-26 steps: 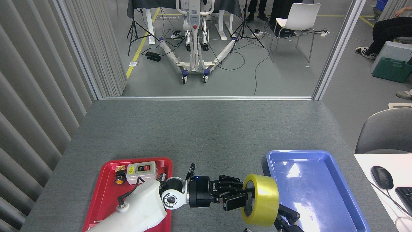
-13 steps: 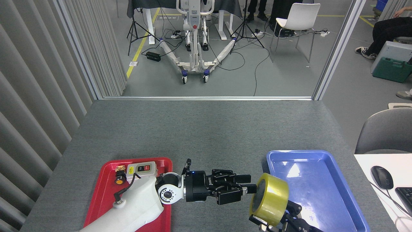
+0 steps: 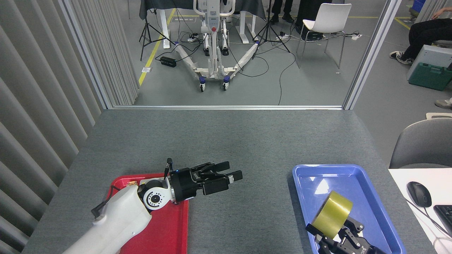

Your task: Place and move tape with both arms

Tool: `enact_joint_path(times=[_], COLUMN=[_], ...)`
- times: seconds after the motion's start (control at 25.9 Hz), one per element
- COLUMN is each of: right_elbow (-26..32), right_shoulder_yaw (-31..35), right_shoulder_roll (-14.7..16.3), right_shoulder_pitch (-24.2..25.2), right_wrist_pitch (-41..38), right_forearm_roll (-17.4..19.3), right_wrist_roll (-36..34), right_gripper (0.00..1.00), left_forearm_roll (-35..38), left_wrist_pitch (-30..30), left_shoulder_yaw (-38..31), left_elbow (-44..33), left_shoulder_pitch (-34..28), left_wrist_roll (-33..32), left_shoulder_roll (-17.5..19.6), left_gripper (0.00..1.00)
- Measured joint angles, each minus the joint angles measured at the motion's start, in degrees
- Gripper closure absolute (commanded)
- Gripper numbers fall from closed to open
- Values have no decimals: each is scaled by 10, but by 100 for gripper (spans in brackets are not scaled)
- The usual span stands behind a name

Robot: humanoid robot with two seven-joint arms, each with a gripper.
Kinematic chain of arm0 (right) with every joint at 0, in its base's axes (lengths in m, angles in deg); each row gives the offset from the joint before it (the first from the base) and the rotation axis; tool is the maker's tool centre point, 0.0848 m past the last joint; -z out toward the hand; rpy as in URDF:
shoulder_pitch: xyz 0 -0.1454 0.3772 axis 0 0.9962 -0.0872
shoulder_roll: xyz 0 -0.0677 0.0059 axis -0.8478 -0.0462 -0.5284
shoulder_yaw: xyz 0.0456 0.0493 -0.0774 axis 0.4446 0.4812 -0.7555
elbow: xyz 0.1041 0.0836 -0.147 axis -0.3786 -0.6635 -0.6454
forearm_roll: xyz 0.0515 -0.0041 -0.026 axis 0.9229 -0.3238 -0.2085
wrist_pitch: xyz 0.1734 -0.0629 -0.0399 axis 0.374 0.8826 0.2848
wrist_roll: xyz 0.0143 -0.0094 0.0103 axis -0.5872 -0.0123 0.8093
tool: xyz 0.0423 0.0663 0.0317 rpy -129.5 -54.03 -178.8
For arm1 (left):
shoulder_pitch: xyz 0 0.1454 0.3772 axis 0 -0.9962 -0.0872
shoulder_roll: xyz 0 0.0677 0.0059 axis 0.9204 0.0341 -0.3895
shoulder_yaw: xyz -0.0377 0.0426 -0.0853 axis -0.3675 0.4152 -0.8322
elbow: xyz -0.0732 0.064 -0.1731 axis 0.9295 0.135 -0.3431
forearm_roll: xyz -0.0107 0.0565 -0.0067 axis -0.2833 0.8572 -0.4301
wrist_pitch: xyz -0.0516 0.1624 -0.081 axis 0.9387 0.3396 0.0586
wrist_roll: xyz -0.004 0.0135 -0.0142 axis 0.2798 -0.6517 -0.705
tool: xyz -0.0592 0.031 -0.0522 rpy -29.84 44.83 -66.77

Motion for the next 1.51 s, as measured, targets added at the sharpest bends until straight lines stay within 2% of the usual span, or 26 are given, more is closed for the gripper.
enact_joint_path(times=[0.12, 0.23, 0.43, 0.62, 0.85, 1.12, 1.16, 1.2, 1.35, 1.39, 1.51], right_elbow=[-23, -32, -37, -74, -150, -190, -193, -196, -204, -205, -206], right_shoulder_yaw=[6, 2, -12, -28, -109, -172, -174, -176, -178, -178, -179], right_shoulder_roll=[0, 0, 12, 47, 54, 53, 52, 52, 49, 48, 47], right_shoulder_pitch=[-6, -22, -52, -93, -176, -238, -241, -244, -248, -248, -248], right_wrist_pitch=[17, 120, 298, 394, 443, 467, 468, 472, 482, 484, 487], right_forearm_roll=[11, 23, 31, 40, 61, 110, 115, 121, 133, 134, 135], right_wrist_roll=[64, 143, 255, 325, 380, 448, 452, 457, 464, 464, 466], right_gripper=[100, 100, 100, 100, 100, 99, 91, 77, 8, 0, 0], left_forearm_roll=[45, 147, 369, 516, 558, 566, 566, 567, 567, 567, 567], left_wrist_pitch=[143, 243, 326, 414, 452, 514, 521, 526, 535, 536, 537], left_shoulder_yaw=[-36, -88, -192, -252, -263, -254, -253, -252, -248, -247, -246], left_elbow=[-24, -72, -149, -242, -267, -267, -268, -268, -269, -269, -269], left_shoulder_pitch=[-32, -80, -193, -290, -341, -358, -360, -361, -363, -363, -363], left_wrist_roll=[48, 116, 186, 232, 240, 255, 257, 257, 257, 255, 254], left_shoulder_roll=[32, 52, 59, 56, 38, 34, 33, 32, 26, 25, 23], left_gripper=[0, 0, 0, 0, 0, 0, 0, 0, 0, 0, 0])
